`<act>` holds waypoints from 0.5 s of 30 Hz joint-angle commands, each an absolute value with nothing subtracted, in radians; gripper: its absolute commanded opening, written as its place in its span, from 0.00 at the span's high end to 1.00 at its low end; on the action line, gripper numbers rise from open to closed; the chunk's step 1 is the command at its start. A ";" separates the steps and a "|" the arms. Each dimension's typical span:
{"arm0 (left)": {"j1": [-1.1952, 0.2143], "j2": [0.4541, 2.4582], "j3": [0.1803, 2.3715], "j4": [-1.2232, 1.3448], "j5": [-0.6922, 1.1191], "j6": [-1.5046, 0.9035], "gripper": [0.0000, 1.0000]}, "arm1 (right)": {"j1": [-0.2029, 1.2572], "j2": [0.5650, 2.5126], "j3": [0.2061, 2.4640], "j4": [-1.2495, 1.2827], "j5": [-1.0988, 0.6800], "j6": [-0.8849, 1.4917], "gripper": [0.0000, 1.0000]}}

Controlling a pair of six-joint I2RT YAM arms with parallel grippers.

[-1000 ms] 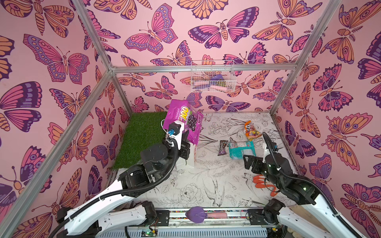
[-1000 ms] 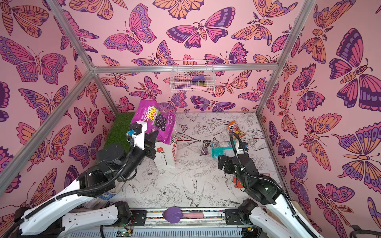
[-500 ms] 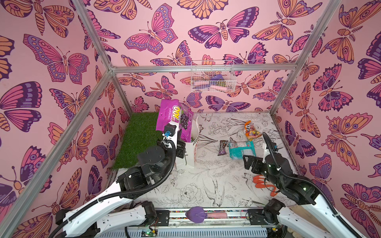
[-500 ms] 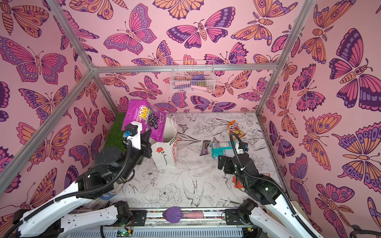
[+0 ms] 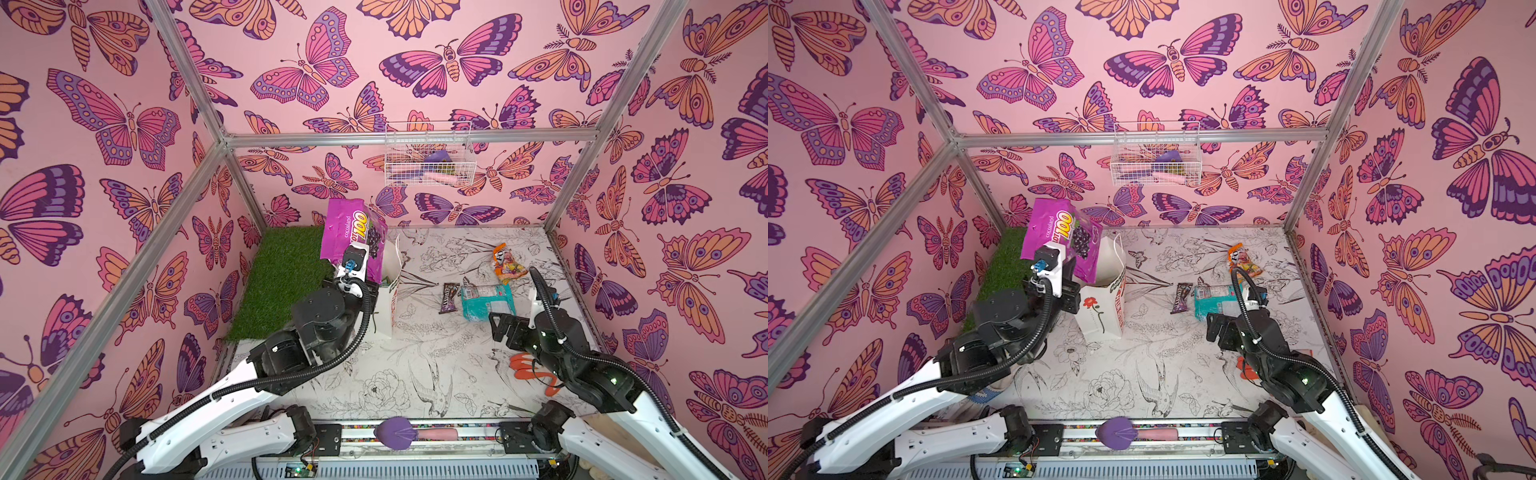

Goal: Place the snacks into the paper bag
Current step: Place the snack in the paper bag.

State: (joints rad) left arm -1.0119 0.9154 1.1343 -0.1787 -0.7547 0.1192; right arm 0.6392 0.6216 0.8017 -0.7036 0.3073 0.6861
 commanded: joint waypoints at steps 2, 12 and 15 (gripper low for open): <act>-0.974 0.922 1.147 -0.107 -0.749 0.119 1.00 | 0.634 0.618 0.793 -0.691 0.302 0.707 0.00; -0.897 0.963 1.151 -0.153 -0.690 0.069 1.00 | 0.633 0.617 0.790 -0.693 0.308 0.707 0.00; -0.876 0.974 1.148 -0.166 -0.676 0.056 1.00 | 0.633 0.620 0.791 -0.692 0.308 0.706 0.00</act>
State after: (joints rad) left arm -0.8944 0.9806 1.1343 -0.2184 -0.6884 0.0727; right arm 0.6392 0.6209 0.8005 -0.6994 0.3050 0.6922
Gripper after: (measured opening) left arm 0.048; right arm 0.996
